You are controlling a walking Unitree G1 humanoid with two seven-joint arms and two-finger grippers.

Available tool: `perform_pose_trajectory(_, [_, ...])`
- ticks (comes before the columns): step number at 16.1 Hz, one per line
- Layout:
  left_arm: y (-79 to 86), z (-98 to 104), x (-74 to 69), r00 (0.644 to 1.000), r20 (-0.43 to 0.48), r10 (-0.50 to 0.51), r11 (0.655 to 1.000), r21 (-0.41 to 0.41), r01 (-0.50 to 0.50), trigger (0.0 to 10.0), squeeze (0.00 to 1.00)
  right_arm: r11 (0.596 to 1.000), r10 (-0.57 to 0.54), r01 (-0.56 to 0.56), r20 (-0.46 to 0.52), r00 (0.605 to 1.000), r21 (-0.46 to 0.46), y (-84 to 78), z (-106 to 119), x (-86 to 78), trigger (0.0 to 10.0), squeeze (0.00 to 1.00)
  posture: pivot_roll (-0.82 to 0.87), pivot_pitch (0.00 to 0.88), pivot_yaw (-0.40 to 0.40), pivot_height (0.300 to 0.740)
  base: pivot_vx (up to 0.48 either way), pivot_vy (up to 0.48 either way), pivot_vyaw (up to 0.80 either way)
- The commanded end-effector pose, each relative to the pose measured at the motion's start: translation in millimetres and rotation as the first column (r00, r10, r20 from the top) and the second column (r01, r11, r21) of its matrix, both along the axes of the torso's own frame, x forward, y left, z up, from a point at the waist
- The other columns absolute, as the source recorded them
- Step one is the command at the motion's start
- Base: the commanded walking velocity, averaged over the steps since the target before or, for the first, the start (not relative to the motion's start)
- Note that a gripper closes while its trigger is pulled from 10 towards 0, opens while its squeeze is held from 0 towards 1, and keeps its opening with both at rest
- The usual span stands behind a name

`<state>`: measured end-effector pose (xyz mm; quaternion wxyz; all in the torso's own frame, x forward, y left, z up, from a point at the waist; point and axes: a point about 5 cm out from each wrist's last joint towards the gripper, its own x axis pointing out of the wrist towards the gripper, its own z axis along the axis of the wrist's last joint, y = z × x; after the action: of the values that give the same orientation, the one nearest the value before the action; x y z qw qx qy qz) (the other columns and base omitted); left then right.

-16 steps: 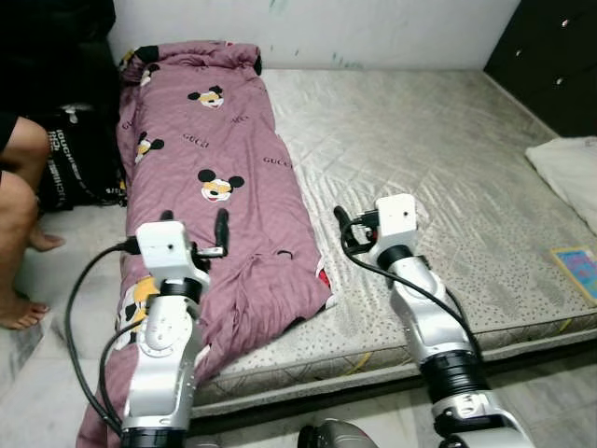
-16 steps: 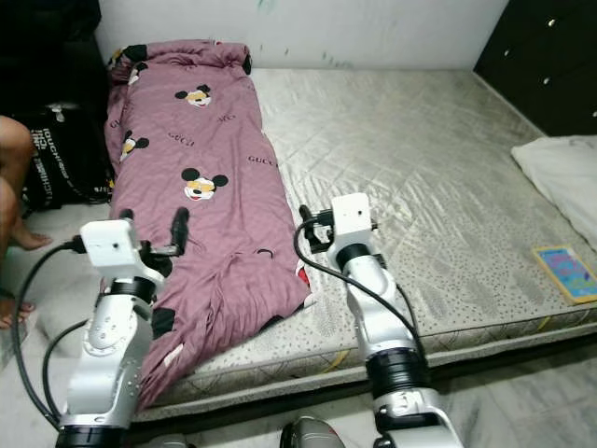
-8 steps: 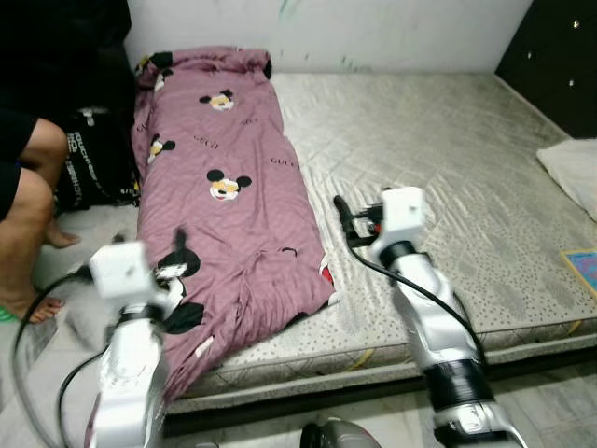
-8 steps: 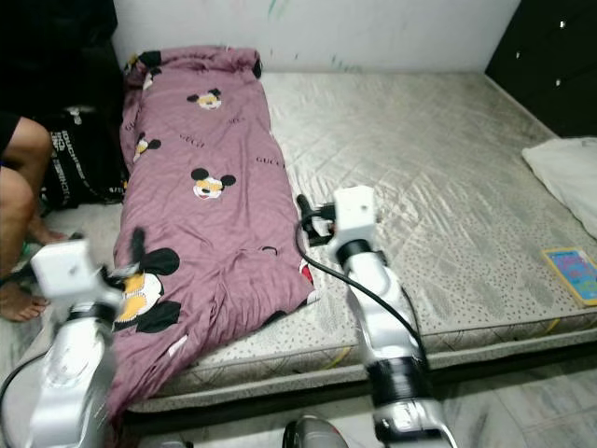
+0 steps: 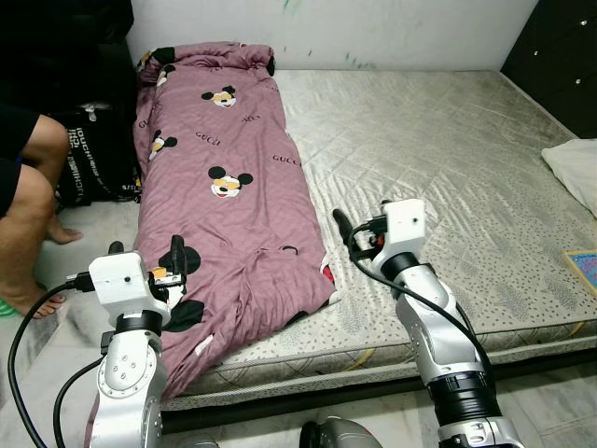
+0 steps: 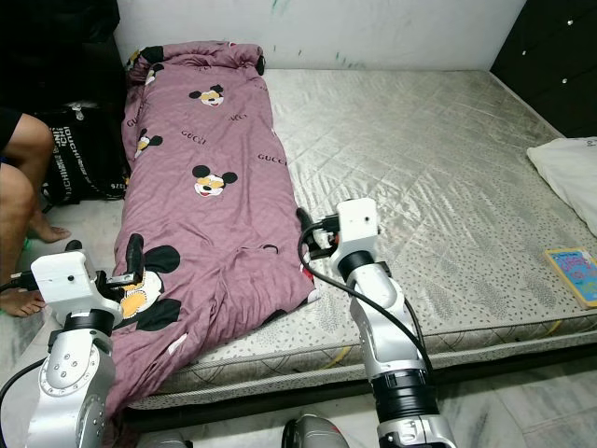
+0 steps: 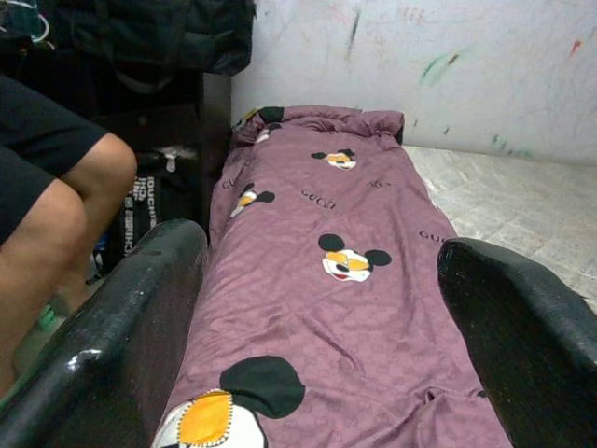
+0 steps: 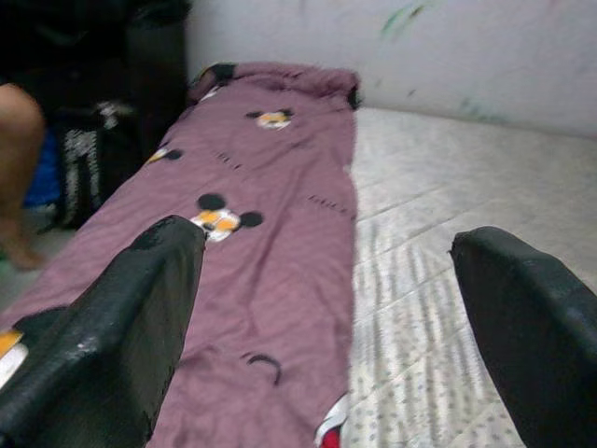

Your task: Clean up the room

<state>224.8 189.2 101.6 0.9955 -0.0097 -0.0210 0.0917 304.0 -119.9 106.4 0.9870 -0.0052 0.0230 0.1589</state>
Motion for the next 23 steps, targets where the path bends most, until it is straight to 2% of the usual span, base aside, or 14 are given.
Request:
perform_pose_trajectory(1, [-0.9, 4.3, 0.9, 1.0, 0.008, -0.013, 1.0, 0.0, 0.013, 10.0, 0.0, 0.999, 0.032, -0.032, 0.0, 0.999, -0.011, 2.3, 3.2, -0.6, 10.0, 0.0, 0.02, 0.0, -0.073, 0.74, 0.0, 0.0, 0.0])
perform_pose_trajectory(7, [-1.6, 6.0, -3.0, 1.0, 0.019, 0.022, 1.0, -0.005, -0.022, 10.0, 0.0, 0.997, 0.064, -0.064, -0.001, 0.998, -0.033, 2.5, 3.2, -1.2, 10.0, 0.0, 0.04, 0.0, -0.122, 0.74, 0.0, 0.0, 0.0])
perform_pose_trajectory(9, [-5.1, 8.0, 3.4, 0.999, 0.032, 0.005, 1.0, 0.005, -0.005, 10.0, 0.0, 0.998, 0.044, -0.044, 0.011, 0.999, -0.039, 2.7, 3.1, 0.0, 10.0, 0.0, 0.03, 0.0, -0.09, 0.74, 0.0, 0.0, 0.0])
perform_pose_trajectory(10, [-9.6, 9.2, 9.8, 0.999, 0.036, -0.036, 0.999, 0.01, 0.036, 10.0, 0.0, 0.999, 0.021, -0.021, 0.017, 1.0, -0.034, 1.3, 2.8, -1.5, 10.0, 0.0, 0.01, 0.0, -0.06, 0.74, 0.0, 0.0, 0.0])
perform_pose_trajectory(15, [-24.6, 9.2, 31.5, 0.988, 0.034, -0.149, 0.989, 0.012, 0.149, 10.0, 0.0, 0.997, -0.072, 0.073, 0.034, 0.997, -0.032, -12.0, -1.1, -8.6, 10.0, 0.0, -0.07, 0.0, 0.038, 0.74, 0.0, 0.0, 0.0])
perform_pose_trajectory(19, [-27.3, 10.0, 38.8, 0.983, 0.039, -0.177, 0.984, 0.016, 0.177, 10.0, 0.0, 0.995, -0.094, 0.095, 0.039, 0.995, -0.031, -13.6, -2.5, -10.9, 10.0, 0.0, -0.07, 0.0, 0.051, 0.74, 0.0, 0.0, 0.0])
perform_pose_trajectory(23, [-22.4, 11.0, 37.0, 0.986, 0.038, -0.163, 0.986, 0.03, 0.162, 10.0, 0.0, 0.996, -0.077, 0.079, 0.044, 0.996, -0.036, -6.7, -1.1, -8.8, 10.0, 0.0, -0.03, 0.0, 0.033, 0.74, 0.0, 0.0, 0.0])
